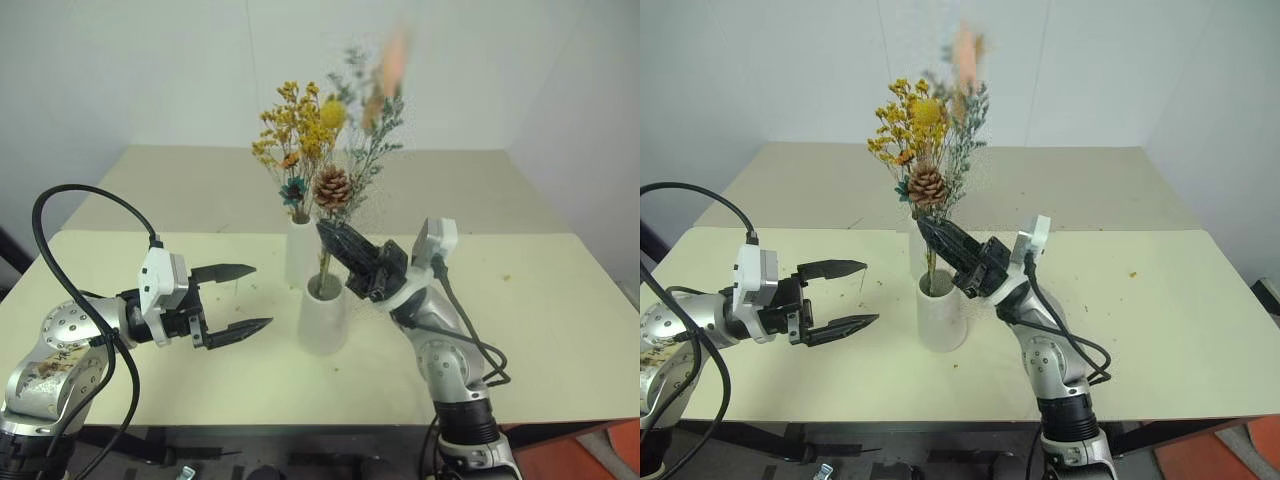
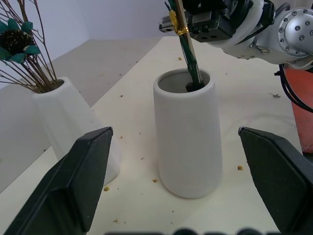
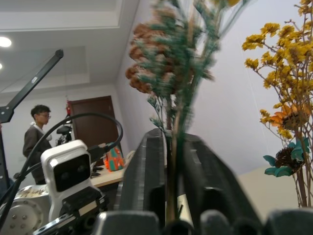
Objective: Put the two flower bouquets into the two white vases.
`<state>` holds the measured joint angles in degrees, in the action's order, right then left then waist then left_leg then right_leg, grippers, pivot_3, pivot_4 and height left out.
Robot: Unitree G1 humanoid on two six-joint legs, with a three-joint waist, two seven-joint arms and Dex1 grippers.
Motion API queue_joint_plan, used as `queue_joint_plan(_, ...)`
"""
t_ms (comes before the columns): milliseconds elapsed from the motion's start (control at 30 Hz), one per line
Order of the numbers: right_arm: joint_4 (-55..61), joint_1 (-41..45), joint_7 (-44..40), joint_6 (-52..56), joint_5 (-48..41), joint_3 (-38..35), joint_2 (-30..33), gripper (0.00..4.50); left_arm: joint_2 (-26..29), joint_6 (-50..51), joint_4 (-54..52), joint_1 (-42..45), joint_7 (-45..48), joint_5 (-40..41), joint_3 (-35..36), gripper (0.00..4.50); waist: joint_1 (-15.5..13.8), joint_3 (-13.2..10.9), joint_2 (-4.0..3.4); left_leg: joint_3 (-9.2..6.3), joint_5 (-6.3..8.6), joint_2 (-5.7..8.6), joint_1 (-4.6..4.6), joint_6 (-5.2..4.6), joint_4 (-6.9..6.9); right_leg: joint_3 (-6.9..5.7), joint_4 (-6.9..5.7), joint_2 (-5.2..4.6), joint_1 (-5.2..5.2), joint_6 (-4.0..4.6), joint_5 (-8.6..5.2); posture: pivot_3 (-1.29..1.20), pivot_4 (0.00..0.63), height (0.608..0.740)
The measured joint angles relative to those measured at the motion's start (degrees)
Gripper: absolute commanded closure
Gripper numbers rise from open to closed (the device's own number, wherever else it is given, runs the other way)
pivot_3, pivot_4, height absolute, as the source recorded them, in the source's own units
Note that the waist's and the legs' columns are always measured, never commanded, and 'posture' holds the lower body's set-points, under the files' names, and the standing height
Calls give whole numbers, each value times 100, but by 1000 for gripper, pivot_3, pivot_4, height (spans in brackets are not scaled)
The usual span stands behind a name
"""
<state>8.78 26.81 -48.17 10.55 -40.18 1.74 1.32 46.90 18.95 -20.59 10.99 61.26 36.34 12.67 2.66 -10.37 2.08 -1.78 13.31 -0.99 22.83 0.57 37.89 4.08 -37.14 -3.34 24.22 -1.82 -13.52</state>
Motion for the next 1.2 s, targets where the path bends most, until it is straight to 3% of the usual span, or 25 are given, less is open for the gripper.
queue_joint_plan(200,-2,-108,-80,-65,78,-2,44,513,0,-5,9,2,6,-19,-1,0,-3,0,0,0,0,0,0,0,0,0,0,0,-1,0,0,0,150,740)
queue_joint_plan(267,-2,-133,-96,-77,94,-1,66,13,0,-6,14,20,8,-22,-1,0,-3,0,0,0,0,0,0,0,0,0,0,0,-1,0,0,0,150,740)
queue_joint_plan(533,326,-724,-173,-137,291,-90,700,13,-3,-13,57,114,18,-37,-20,0,-19,0,0,0,0,2,0,0,0,0,1,-1,-3,-1,0,0,150,740)
queue_joint_plan(700,800,-962,-130,-129,52,-609,1208,13,-10,-25,133,156,28,-39,-22,0,-17,0,1,0,0,1,1,0,0,0,3,-1,-4,-1,-1,0,150,740)
queue_joint_plan(967,1186,-1698,-754,-75,-183,-1551,2852,13,-3,-156,213,15,102,-40,122,0,-14,0,2,6,0,2,-4,0,0,3,5,-1,-11,-2,-2,0,150,740)
queue_joint_plan(1200,540,-2161,-1542,-299,227,-2356,4262,13,52,-193,323,-305,84,-113,493,0,-21,1,3,11,0,3,-12,0,0,6,6,-2,-21,-3,-3,0,150,740)
